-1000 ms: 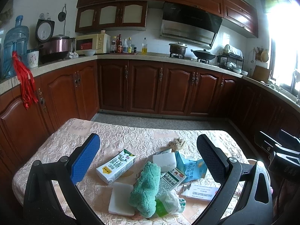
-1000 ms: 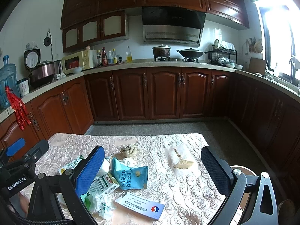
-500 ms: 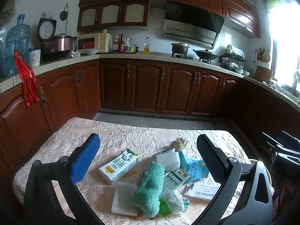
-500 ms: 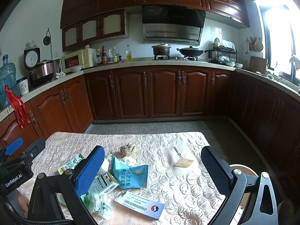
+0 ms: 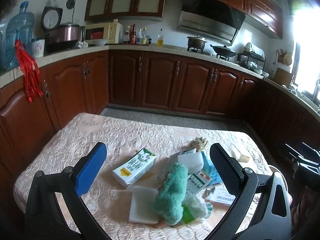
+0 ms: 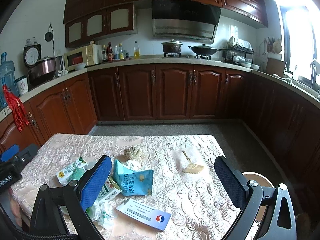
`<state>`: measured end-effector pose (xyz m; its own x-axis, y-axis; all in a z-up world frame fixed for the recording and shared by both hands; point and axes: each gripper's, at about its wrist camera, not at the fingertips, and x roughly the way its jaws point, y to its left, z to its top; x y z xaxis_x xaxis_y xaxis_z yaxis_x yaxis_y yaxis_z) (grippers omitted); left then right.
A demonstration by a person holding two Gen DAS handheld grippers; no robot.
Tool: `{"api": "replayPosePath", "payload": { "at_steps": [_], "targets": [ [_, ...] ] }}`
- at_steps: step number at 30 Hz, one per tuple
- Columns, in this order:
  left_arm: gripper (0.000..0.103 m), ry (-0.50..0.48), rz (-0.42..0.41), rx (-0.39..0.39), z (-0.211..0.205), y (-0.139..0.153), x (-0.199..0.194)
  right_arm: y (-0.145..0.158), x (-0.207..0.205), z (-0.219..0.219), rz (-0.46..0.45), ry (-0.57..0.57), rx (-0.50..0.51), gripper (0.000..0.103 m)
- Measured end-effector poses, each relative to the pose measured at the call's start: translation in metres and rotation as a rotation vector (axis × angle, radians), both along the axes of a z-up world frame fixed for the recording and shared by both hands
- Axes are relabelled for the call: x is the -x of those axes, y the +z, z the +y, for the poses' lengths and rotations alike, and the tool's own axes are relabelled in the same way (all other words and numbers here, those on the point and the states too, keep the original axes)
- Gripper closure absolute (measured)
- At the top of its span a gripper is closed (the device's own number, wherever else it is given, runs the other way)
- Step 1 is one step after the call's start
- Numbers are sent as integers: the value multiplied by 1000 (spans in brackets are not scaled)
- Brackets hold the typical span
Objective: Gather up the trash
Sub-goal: 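Grasp the green towel with the left tool while the right tool grasps a plastic wrapper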
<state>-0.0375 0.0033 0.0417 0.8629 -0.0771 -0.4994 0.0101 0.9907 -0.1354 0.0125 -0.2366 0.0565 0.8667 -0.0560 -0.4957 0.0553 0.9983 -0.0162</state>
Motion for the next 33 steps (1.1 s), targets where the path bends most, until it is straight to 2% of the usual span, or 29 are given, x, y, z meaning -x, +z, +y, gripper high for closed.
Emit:
{"api": "replayPosePath", "payload": {
  "at_steps": [7, 10, 17, 20, 22, 23, 24, 25, 26, 27, 29, 30, 33],
  "targets": [
    [0, -72, 114, 0, 10, -18, -8, -23, -14, -2, 88, 57, -8, 1],
    [0, -119, 172, 7, 6, -32, -12, -40, -22, 1, 154, 100, -23, 1],
    [2, -204, 289, -33, -21, -66, -35, -85, -44, 12, 350, 196, -66, 1],
    [15, -221, 343, -39, -29, -83, -48, -91, -46, 11, 403, 223, -114, 1],
    [35, -225, 383, -36, -32, -93, -57, -95, -48, 12, 419, 268, -158, 1],
    [41, -230, 404, -33, -33, -98, -61, -95, -48, 14, 426, 283, -170, 1],
    [54, -242, 432, -24, -34, -105, -66, -95, -48, 18, 434, 301, -176, 3],
    [63, -254, 451, -11, -35, -110, -69, -95, -48, 22, 439, 319, -180, 5],
    [66, -262, 466, 2, -35, -113, -71, -95, -47, 25, 443, 338, -186, 11],
    [75, -268, 478, 8, -34, -115, -73, -96, -49, 29, 451, 360, -196, 16],
    [81, -267, 472, 7, -31, -113, -72, -98, -51, 36, 477, 400, -220, 23],
    [85, -266, 462, 15, -28, -108, -70, -100, -53, 41, 490, 427, -235, 30],
    [86, -269, 418, 28, -20, -90, -65, -105, -62, 56, 519, 497, -264, 44]
  ]
}}
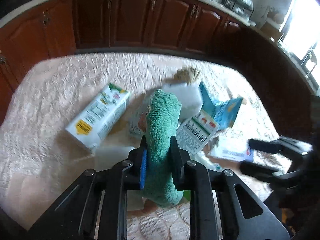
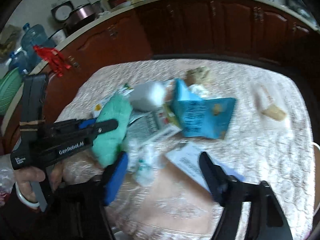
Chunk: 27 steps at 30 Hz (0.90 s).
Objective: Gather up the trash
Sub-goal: 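Grasp the green towel with the left tool while the right tool grasps a plastic wrapper, then carry both items to the white bucket and open both tools to drop them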
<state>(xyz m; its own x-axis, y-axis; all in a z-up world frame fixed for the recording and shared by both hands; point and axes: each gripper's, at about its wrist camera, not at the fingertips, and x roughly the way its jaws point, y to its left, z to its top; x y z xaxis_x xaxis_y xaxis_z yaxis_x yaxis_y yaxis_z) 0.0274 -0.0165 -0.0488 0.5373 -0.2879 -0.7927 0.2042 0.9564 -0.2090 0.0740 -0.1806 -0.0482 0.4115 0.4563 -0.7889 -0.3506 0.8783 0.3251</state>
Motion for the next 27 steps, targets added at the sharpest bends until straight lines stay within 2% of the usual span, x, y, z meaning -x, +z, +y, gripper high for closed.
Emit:
{"api": "replayPosePath", "payload": {
  "at_steps": [4, 7, 10, 13, 15, 21, 27],
  "targets": [
    [86, 1, -52, 23, 14, 24, 8, -5, -10, 29, -2, 92, 11, 49],
    [86, 11, -75, 40, 24, 36, 12, -18, -23, 52, 39, 152, 35, 52],
    [86, 14, -77, 86, 33, 43, 13, -34, -34, 68, 81, 191, 55, 65],
    [86, 29, -87, 86, 37, 44, 12, -42, -37, 77, 89, 202, 79, 78],
    [86, 35, -89, 92, 38, 45, 12, -37, -35, 74, 76, 197, 53, 92],
    [86, 38, -117, 104, 32, 59, 12, -9, -32, 45, -5, 136, -6, 93],
    [86, -24, -154, 118, 1, 82, 14, 26, -17, 0, -79, 35, -55, 94]
  ]
}}
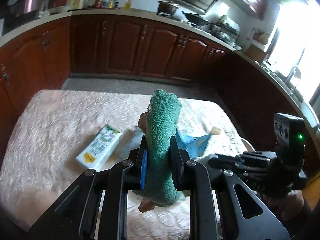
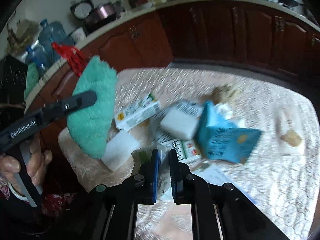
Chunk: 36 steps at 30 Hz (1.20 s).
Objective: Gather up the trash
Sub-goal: 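Carry both items to the white bucket and open both tools to drop them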
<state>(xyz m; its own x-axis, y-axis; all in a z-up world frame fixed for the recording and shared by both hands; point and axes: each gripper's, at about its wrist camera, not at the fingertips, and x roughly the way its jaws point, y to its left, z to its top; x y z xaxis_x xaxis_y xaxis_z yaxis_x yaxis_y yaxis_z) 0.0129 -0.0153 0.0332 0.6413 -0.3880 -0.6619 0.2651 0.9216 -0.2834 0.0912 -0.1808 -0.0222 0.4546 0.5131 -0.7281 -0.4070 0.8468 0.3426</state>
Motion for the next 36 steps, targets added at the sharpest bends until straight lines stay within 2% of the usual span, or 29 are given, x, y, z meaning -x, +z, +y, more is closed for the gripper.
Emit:
{"api": "replayPosePath", "payload": {
  "at_steps": [7, 16, 18, 24, 33, 35, 36],
  "targets": [
    [86, -122, 10, 10, -64, 8, -9, 25, 17, -84, -52, -175, -4, 94],
    [86, -313, 64, 18, -179, 4, -25, 30, 43, -213, -72, -478, 20, 94],
    [86, -361, 76, 18, -210, 3, -29, 25, 50, -245, -62, -551, 15, 94],
    [86, -469, 120, 34, -291, -8, -41, 3, 69, -319, -17, -746, 92, 94],
    [86, -527, 191, 73, -392, -38, -56, -43, 71, -382, 84, -888, 176, 94],
    [83, -521, 211, 76, -403, -48, -60, -54, 69, -390, 119, -902, 178, 94],
    [79, -517, 226, 79, -407, -54, -61, -60, 70, -393, 134, -911, 191, 94]
  ]
}}
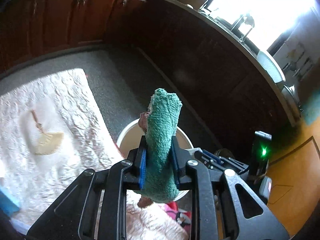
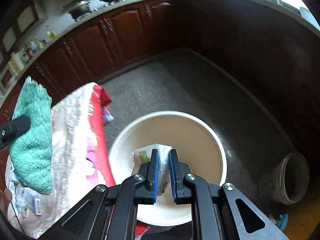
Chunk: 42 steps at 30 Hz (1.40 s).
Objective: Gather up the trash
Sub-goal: 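Carry both items to the white bucket and open both tools to drop them, then move both open tools back over the table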
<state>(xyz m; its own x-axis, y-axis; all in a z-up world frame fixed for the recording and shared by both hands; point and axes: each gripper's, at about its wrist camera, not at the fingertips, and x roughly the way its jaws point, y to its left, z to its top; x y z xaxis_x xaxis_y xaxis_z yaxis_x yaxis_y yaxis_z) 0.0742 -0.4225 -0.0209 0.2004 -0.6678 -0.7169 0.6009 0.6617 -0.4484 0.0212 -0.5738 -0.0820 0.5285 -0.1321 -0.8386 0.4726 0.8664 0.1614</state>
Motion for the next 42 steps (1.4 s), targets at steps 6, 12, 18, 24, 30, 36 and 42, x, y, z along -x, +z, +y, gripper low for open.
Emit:
{"api": "replayPosePath", "payload": {
  "at_steps": [6, 12, 18, 24, 30, 36, 42],
  "targets": [
    [51, 2, 37, 1, -2, -13, -2, -20, 8, -14, 49, -51, -34, 67],
    [51, 8, -11, -13, 15, 0, 5, -19, 14, -14, 45, -54, -58, 59],
    [51, 49, -100, -40, 44, 11, 17, -14, 13, 7, 30, -16, -61, 56],
    [51, 109, -179, -86, 95, 25, 34, 13, -1, 49, -11, 52, 6, 36],
    [51, 184, -245, -114, 151, 39, 51, 53, -7, 101, -70, 172, 67, 29],
    [51, 264, -266, -126, 209, 46, 64, 82, -14, 153, -114, 271, 83, 23],
    [51, 359, -275, -141, 270, 47, 74, 87, -21, 200, -121, 374, 76, 22]
  ]
}}
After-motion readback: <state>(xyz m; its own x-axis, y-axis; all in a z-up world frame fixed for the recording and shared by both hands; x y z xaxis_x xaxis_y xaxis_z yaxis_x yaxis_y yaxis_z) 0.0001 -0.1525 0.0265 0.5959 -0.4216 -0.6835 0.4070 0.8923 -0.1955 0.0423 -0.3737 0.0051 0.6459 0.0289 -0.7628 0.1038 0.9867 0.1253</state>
